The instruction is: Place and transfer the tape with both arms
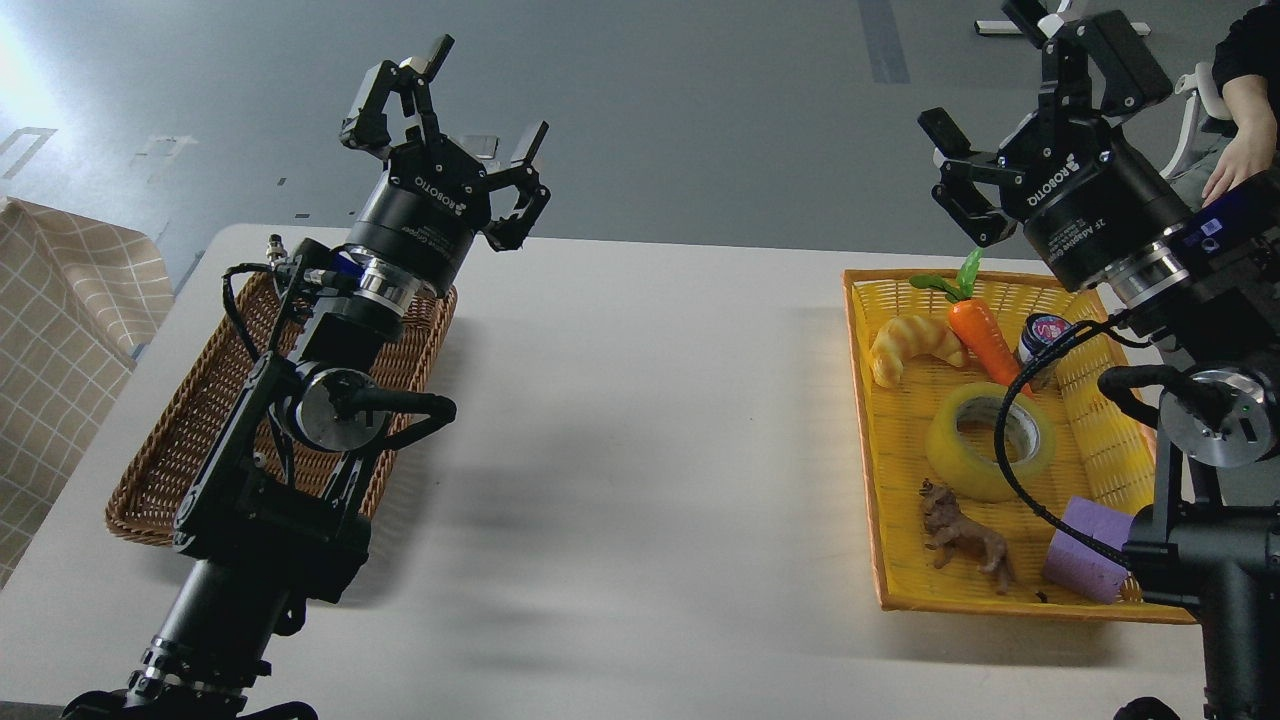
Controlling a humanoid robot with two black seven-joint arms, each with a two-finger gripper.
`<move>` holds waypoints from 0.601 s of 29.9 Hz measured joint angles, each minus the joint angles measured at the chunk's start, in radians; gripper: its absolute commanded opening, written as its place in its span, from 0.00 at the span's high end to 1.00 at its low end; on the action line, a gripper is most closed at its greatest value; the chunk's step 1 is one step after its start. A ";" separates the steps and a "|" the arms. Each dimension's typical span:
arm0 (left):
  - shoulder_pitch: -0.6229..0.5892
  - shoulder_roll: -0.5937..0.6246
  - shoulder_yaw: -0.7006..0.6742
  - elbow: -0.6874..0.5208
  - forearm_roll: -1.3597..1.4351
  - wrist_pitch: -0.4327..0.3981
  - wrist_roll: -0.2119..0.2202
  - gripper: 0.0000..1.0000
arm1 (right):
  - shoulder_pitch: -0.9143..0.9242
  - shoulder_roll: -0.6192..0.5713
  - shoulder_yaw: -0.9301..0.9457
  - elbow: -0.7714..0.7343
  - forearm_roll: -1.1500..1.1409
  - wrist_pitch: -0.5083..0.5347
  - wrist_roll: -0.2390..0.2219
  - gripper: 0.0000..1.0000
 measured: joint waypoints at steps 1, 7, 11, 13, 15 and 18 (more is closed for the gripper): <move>0.002 0.000 0.001 0.000 0.000 -0.015 0.000 0.02 | 0.000 0.000 0.000 0.000 0.000 0.000 0.000 0.00; 0.007 -0.002 0.006 0.000 -0.002 -0.096 0.009 0.02 | 0.003 0.000 -0.001 -0.001 0.001 0.000 0.000 0.00; 0.007 -0.002 0.006 0.000 -0.002 -0.094 0.009 0.02 | 0.000 0.000 -0.001 -0.001 0.002 0.000 0.000 0.00; 0.006 0.000 0.006 0.000 -0.002 -0.094 0.009 0.02 | 0.000 0.000 -0.001 -0.001 0.002 0.000 0.000 0.00; 0.006 0.000 0.005 0.000 -0.003 -0.094 0.009 0.02 | 0.000 0.000 -0.001 -0.001 0.002 0.000 0.000 0.00; 0.006 0.002 0.003 0.000 -0.004 -0.094 0.009 0.02 | 0.001 0.000 -0.003 0.000 0.002 0.000 0.000 0.00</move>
